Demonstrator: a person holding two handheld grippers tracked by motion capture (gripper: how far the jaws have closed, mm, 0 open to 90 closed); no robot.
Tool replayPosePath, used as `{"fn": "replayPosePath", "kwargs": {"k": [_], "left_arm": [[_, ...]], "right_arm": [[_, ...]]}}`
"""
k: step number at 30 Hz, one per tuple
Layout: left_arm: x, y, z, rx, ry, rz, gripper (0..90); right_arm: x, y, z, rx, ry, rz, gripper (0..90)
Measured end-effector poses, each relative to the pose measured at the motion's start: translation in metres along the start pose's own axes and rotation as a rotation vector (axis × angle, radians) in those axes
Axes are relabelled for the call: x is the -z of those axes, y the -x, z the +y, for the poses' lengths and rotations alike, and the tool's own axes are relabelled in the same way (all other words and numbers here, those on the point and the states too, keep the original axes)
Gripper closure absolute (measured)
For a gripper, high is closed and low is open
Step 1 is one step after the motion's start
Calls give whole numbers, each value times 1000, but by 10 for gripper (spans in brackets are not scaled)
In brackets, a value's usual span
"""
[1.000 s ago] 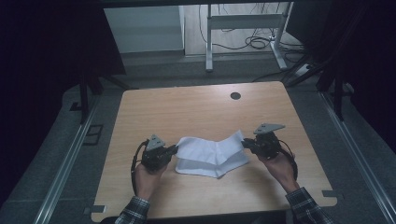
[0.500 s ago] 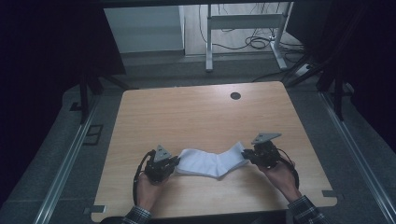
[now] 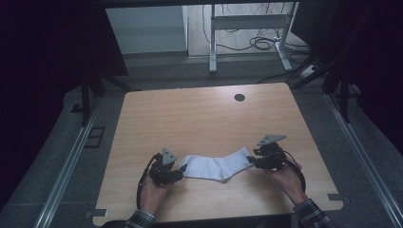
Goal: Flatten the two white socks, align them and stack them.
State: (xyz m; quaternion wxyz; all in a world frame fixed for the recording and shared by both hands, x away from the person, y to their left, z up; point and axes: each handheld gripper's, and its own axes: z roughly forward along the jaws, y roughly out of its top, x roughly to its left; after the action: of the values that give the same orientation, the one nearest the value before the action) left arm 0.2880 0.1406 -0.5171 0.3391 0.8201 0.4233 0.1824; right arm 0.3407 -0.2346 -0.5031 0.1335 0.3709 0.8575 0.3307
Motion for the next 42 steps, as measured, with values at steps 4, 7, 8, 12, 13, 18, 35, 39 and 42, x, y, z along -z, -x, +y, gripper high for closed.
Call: {"fn": "replayPosePath", "kwargs": {"k": [4,7,8,12,13,18,35,39,42], "left_arm": [[-5,-2,-1,-7,-27,4,396],[-12,-3,0,-26,-51,27,395],[-12,-3,0,-26,-51,27,393],[-26,-6,5,-59,-61,59,389],[-26,-6,5,-59,-61,59,390],[-31,-12,7,-47,-46,75,388],[-16,-18,6,70,70,-82,272],[-16,-15,6,56,73,-93,248],[-16,-13,6,52,71,-103,220]], "right_arm": [[-3,0,0,2,-11,3,576],[-6,0,-2,6,-28,1,578],[-7,0,-2,1,-35,2,577],[-9,0,-5,2,-55,7,570],[-10,-1,-5,-3,-63,9,570],[-11,-6,-7,12,-78,15,569],[-10,-3,-7,19,-6,19,360],[-9,-5,-6,30,1,18,338],[-8,-5,-5,24,6,18,322]]}}
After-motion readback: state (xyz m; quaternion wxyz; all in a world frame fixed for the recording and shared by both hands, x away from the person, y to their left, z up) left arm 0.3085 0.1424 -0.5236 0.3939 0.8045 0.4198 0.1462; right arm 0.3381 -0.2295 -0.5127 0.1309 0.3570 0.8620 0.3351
